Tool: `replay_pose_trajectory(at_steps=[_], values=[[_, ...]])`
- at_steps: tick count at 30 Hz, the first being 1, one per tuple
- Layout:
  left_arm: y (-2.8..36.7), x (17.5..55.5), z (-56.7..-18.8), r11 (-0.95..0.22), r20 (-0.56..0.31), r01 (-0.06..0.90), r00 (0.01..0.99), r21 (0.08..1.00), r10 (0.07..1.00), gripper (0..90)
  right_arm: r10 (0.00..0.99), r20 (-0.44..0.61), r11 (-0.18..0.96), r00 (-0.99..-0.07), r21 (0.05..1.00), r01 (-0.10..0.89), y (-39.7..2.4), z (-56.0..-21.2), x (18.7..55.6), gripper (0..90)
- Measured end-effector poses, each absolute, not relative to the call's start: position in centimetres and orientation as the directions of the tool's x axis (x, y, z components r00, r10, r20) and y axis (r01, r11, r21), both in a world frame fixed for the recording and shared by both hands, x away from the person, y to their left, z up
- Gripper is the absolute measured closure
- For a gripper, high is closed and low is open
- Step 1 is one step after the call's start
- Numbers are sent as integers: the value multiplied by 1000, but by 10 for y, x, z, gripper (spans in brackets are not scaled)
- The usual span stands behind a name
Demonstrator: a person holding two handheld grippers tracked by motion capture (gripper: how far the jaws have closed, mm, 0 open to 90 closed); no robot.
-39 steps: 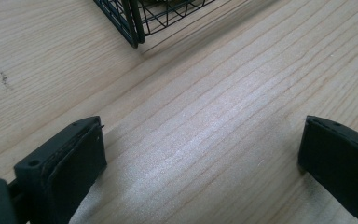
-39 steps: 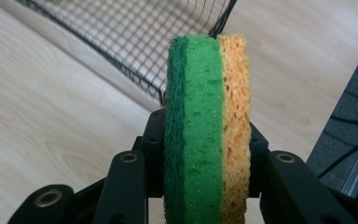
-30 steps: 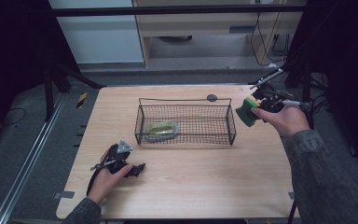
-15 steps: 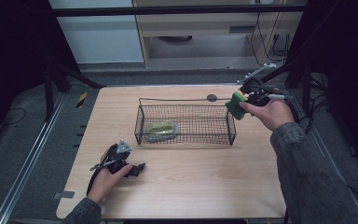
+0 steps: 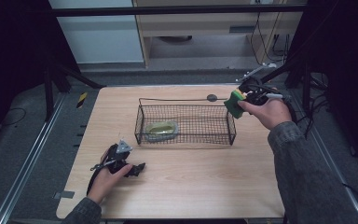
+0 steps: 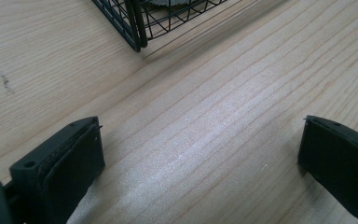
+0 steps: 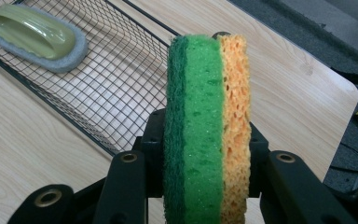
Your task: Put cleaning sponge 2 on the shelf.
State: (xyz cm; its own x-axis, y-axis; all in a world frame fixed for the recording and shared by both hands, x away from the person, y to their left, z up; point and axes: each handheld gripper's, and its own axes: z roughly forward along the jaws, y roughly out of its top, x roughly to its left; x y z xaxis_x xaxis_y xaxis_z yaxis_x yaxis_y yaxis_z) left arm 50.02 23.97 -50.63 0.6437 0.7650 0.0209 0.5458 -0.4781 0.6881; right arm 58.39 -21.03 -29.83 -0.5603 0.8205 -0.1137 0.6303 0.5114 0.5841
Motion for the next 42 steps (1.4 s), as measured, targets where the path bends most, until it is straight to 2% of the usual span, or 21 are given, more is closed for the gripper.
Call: replay_pose_trajectory(at_steps=[22, 42], values=[[240, 501, -507, -479, 22, 540, 647, 692, 762, 0, 805, -85, 521, -587, 574, 632, -189, -337, 609, 636], [240, 501, -507, -479, 22, 538, 649, 693, 761, 0, 817, -67, 510, -572, 546, 665, -188, -369, 623, 637]])
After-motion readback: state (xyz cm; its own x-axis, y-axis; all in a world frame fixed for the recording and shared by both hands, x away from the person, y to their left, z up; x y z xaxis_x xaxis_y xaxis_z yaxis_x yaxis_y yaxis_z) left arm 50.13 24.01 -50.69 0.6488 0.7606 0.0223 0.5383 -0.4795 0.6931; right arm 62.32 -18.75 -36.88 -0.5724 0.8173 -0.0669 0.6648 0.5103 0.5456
